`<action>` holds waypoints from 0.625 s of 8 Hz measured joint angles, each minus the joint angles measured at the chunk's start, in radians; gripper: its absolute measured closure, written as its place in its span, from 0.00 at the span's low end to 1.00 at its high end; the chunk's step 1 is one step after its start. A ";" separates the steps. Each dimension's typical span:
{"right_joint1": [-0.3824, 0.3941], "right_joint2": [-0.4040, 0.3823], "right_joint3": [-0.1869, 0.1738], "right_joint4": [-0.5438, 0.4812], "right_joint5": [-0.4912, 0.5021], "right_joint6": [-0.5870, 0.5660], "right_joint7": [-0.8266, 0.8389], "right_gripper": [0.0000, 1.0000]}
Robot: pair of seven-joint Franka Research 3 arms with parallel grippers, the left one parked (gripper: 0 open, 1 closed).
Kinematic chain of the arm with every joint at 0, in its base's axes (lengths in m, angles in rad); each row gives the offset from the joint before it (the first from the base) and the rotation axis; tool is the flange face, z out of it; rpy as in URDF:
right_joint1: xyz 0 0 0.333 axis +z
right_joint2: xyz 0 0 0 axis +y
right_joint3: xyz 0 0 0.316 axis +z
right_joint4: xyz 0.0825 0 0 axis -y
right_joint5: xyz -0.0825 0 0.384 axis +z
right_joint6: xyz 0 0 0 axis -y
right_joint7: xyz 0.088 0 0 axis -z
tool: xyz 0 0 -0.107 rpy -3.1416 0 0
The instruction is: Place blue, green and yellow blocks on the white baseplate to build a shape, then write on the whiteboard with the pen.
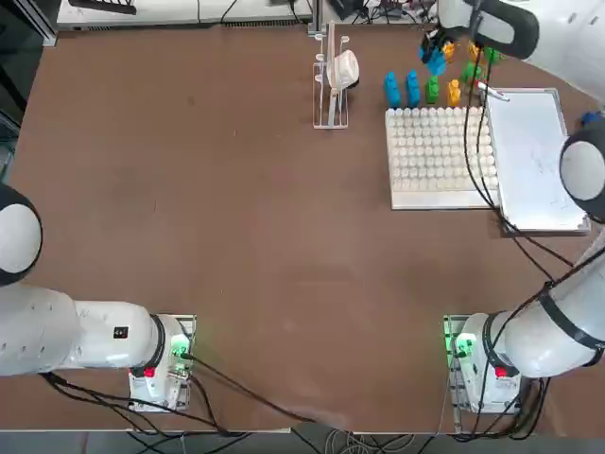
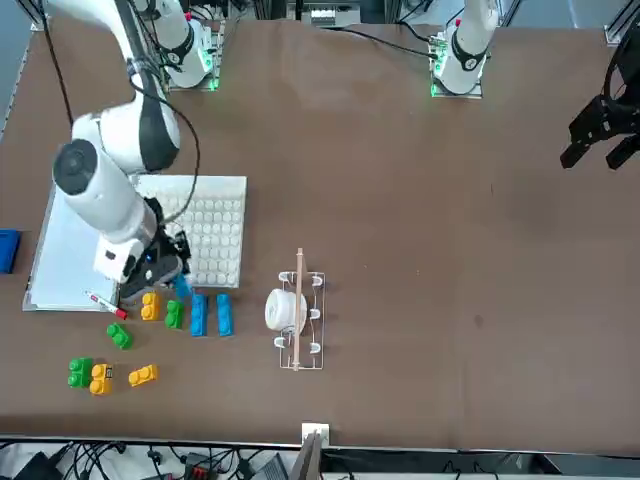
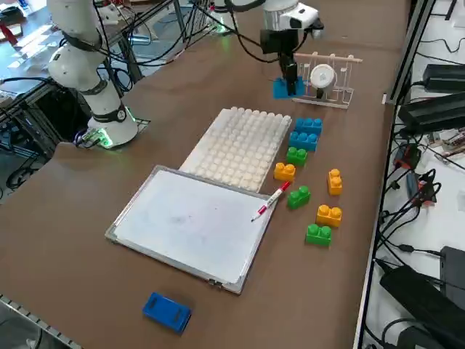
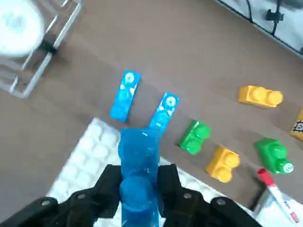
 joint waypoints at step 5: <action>-0.002 -0.247 0.007 -0.422 -0.002 0.228 -0.393 0.58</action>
